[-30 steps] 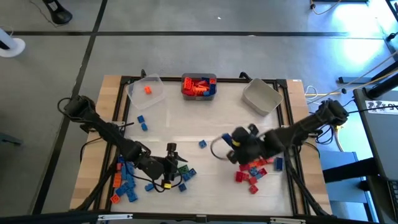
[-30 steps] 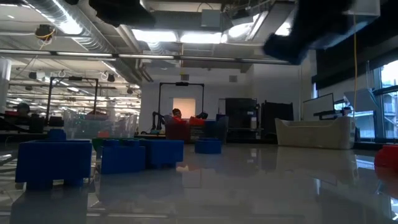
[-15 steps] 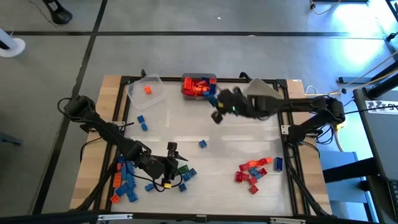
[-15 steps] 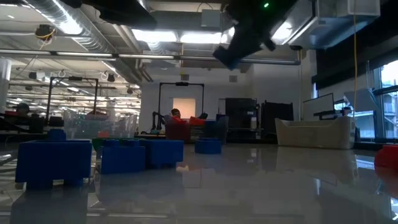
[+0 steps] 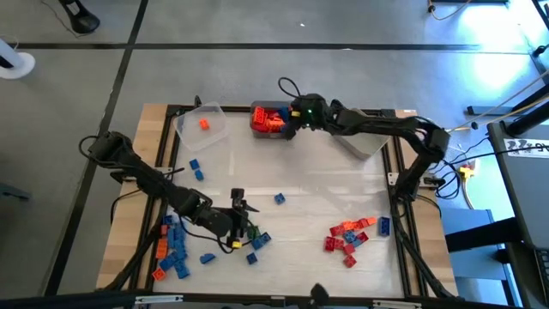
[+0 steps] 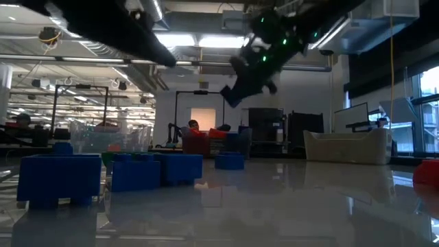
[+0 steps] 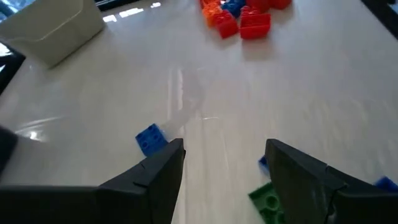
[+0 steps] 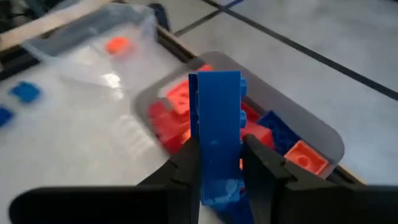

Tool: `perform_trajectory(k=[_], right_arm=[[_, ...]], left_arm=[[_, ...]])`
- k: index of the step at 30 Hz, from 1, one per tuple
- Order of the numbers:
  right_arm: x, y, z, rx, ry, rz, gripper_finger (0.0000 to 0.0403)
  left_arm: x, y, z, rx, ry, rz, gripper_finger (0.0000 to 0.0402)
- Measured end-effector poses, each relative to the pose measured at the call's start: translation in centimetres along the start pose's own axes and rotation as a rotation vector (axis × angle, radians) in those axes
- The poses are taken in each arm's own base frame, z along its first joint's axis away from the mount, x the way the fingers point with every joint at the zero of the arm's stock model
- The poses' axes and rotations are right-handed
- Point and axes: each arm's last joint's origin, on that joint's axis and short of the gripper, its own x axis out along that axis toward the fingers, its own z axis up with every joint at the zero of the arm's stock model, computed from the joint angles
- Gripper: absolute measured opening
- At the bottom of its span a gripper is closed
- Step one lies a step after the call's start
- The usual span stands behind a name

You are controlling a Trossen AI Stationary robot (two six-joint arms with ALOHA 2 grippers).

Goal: Sort blocks by size

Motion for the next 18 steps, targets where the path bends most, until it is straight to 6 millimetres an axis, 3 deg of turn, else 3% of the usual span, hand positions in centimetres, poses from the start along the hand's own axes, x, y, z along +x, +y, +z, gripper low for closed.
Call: perform_trajectory(k=[8, 14, 18], right_arm=[[3.7, -3.3, -1.7, 0.046, 0.059, -0.001, 0.0092], [4.2, -3.4, -1.6, 0.058, 0.028, 0.019, 0.0097], [4.2, -3.2, -1.3, 0.048, 0.004, 0.076, 0.0131]], left_arm=[[0.7, 1.1, -1.8, -0.037, 0.034, 0.035, 0.0214], [1.0, 1.7, -2.1, -0.042, 0.047, 0.053, 0.0214], [1.1, 1.8, -2.2, -0.025, 0.049, 0.057, 0.0214]])
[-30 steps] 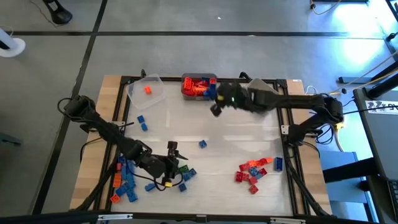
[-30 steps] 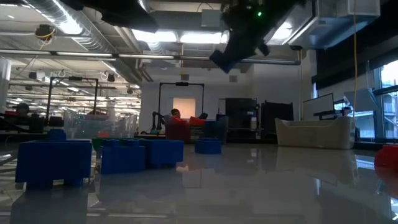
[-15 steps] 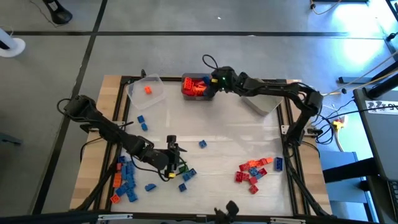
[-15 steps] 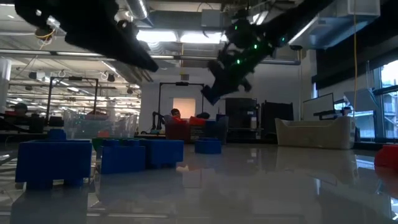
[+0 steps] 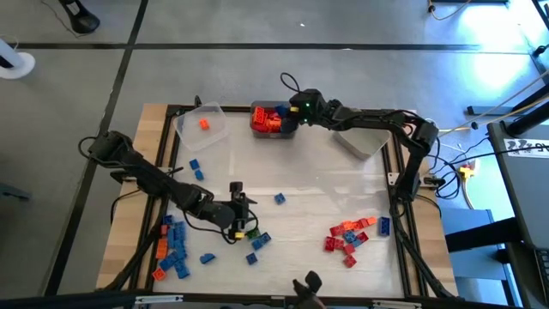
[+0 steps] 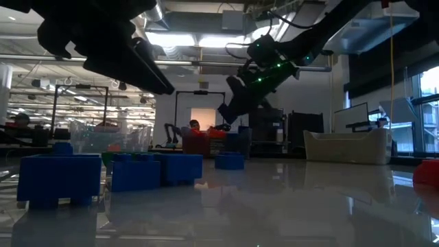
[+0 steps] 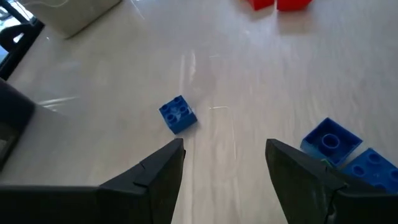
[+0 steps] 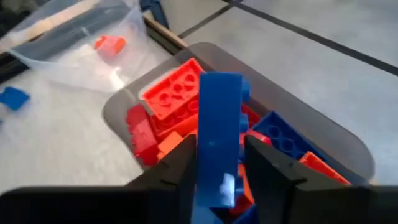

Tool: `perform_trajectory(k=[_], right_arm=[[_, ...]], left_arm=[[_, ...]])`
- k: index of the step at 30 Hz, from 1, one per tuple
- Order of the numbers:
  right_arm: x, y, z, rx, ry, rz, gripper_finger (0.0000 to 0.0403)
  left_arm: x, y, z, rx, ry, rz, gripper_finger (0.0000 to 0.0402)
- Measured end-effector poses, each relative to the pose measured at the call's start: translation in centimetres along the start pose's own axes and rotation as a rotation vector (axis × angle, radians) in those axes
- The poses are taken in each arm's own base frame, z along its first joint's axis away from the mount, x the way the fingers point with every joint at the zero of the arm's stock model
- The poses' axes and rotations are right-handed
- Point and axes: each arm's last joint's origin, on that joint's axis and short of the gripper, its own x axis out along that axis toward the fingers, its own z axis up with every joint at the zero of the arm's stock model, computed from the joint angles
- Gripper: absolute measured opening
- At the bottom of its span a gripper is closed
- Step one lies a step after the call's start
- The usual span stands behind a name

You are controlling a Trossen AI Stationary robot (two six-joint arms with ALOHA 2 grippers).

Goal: Sort blocks by size

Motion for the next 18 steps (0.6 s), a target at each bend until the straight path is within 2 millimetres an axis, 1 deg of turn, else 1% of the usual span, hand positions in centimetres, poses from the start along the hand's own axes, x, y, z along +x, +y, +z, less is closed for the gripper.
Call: perform_trajectory(k=[5, 8, 10, 12, 15, 18], right_arm=[[0.0, 0.0, -0.3, -0.036, 0.031, 0.000, 0.0202], [-0.9, 0.4, 0.3, -0.088, 0.027, 0.081, 0.0232], [-2.3, 1.2, 1.0, -0.108, 0.023, 0.150, 0.0245], [-4.2, 2.6, 1.8, -0.130, 0.012, 0.186, 0.0252], [-7.7, 5.3, 2.3, -0.206, 0.031, 0.246, 0.0254], [-11.5, 8.3, 2.2, -0.263, 0.043, 0.285, 0.0250]], left_arm=[[0.1, 0.3, -0.1, -0.019, 0.009, 0.009, 0.0214], [0.0, 0.1, -0.1, -0.025, 0.008, 0.001, 0.0214], [-0.4, -0.1, 0.0, -0.021, 0.004, -0.022, 0.0214], [-1.2, -0.2, 0.2, -0.037, 0.010, -0.038, 0.0214], [-2.9, -0.1, 0.8, -0.109, 0.064, -0.057, 0.0214], [-4.5, 0.1, 0.5, -0.181, 0.160, -0.096, 0.0214]])
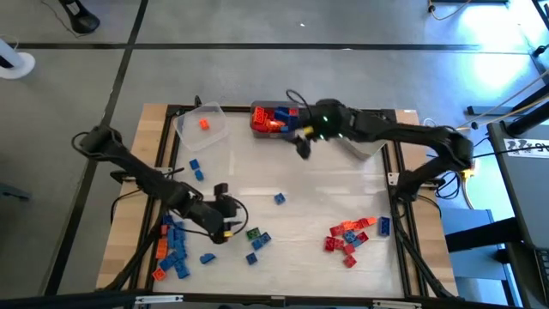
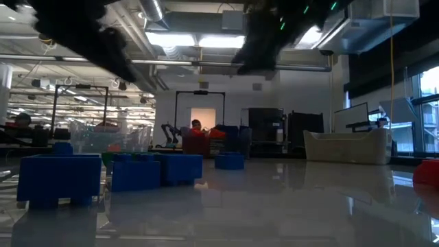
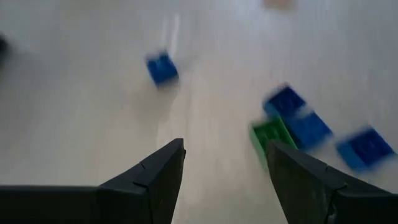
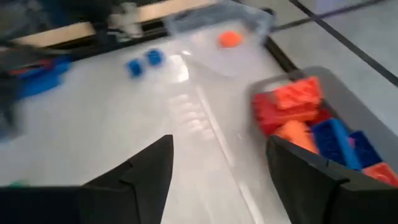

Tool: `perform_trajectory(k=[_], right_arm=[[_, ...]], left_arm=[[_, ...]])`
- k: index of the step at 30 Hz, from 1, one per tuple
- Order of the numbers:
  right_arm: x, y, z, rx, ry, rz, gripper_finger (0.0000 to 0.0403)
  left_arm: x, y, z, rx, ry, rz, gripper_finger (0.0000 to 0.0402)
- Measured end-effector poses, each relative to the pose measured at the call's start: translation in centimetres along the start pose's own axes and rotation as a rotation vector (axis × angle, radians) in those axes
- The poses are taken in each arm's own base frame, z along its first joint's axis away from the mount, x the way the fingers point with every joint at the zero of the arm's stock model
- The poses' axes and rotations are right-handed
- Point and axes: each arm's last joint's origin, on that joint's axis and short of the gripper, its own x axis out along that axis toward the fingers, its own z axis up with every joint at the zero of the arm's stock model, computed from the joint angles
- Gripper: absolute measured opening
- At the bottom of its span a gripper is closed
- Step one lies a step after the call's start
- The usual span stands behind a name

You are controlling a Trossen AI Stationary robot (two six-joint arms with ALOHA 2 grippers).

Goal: Sort blocks by size

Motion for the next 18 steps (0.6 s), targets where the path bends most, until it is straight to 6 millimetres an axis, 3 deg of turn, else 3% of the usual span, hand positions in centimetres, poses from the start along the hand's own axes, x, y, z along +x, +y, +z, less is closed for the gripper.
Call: perform_trajectory(k=[3, 7, 13, 18], right_arm=[[-2.1, 4.1, 0.0, -0.055, 0.021, 0.063, 0.0248], [-3.3, 9.5, -1.4, -0.094, 0.051, 0.117, 0.0248], [-3.7, 15.8, -6.0, -0.155, 0.031, 0.067, 0.0248], [-3.7, 18.6, -10.6, -0.112, -0.080, 0.054, 0.0248]], left_arm=[[-0.8, 0.2, -0.7, -0.053, 0.073, -0.014, 0.0214], [-0.8, 0.5, -0.6, -0.063, 0.074, -0.010, 0.0214], [-2.6, 0.7, -0.1, -0.186, 0.306, -0.045, 0.0214], [-5.2, 0.0, -0.2, -0.335, 0.438, 0.034, 0.0214]])
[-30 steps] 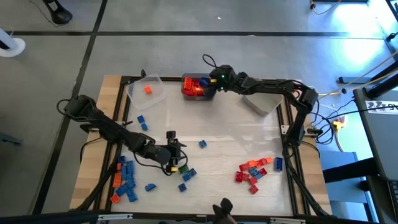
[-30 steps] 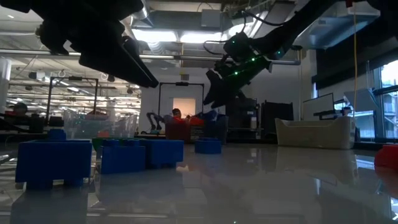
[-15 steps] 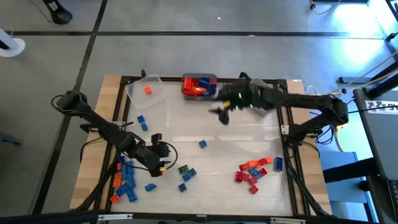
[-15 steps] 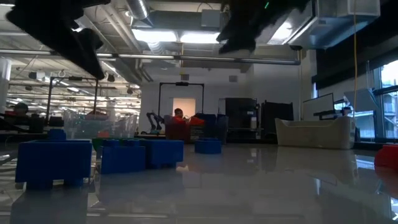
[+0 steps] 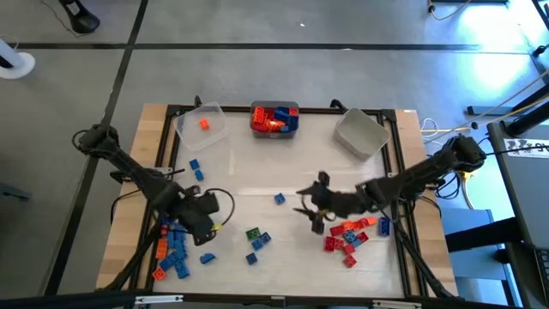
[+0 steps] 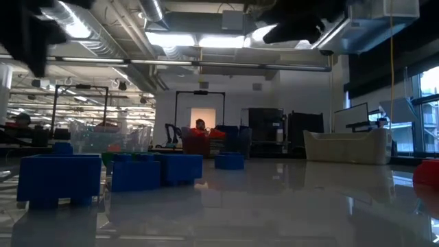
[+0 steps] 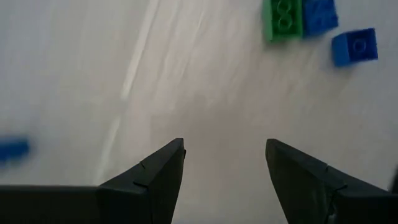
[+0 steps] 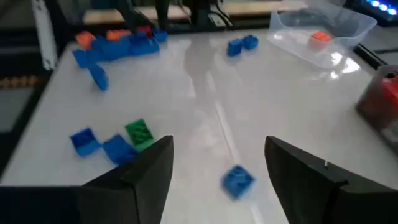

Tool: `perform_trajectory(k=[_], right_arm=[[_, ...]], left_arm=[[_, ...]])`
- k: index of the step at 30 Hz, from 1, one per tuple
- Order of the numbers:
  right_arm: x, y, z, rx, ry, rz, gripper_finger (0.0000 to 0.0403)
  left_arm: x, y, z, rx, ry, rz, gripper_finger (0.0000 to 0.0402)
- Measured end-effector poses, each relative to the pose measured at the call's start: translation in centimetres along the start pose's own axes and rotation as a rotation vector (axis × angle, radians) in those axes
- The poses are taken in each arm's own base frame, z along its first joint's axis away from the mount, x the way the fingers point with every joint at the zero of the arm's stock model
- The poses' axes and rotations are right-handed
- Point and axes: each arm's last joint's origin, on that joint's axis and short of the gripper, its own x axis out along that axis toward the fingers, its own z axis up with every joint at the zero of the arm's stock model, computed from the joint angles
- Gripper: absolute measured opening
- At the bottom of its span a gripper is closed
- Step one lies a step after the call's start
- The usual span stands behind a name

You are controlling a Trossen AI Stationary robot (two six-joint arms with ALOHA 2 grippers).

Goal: Sort blocks by size

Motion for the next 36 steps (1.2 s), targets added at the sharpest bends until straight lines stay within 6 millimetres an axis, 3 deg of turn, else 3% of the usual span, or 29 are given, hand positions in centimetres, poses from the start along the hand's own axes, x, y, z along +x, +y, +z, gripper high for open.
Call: perform_trajectory(k=[7, 15, 23, 36], right_arm=[[0.6, 2.7, -5.1, 0.050, -0.114, 0.103, 0.0248], [2.0, 5.2, -7.8, -0.006, -0.108, 0.160, 0.0248], [2.3, 5.3, -7.7, -0.030, -0.116, 0.158, 0.0248], [2.3, 5.3, -7.7, -0.035, -0.117, 0.160, 0.0248]], left_arm=[[-0.2, -0.7, -2.5, -0.280, 0.092, 0.011, 0.0214], [0.9, -0.6, -5.0, -0.527, 0.177, 0.058, 0.0214], [2.3, -0.3, -6.8, -0.707, 0.283, 0.142, 0.0214], [4.6, -1.5, -7.7, -0.721, 0.313, 0.243, 0.0214]])
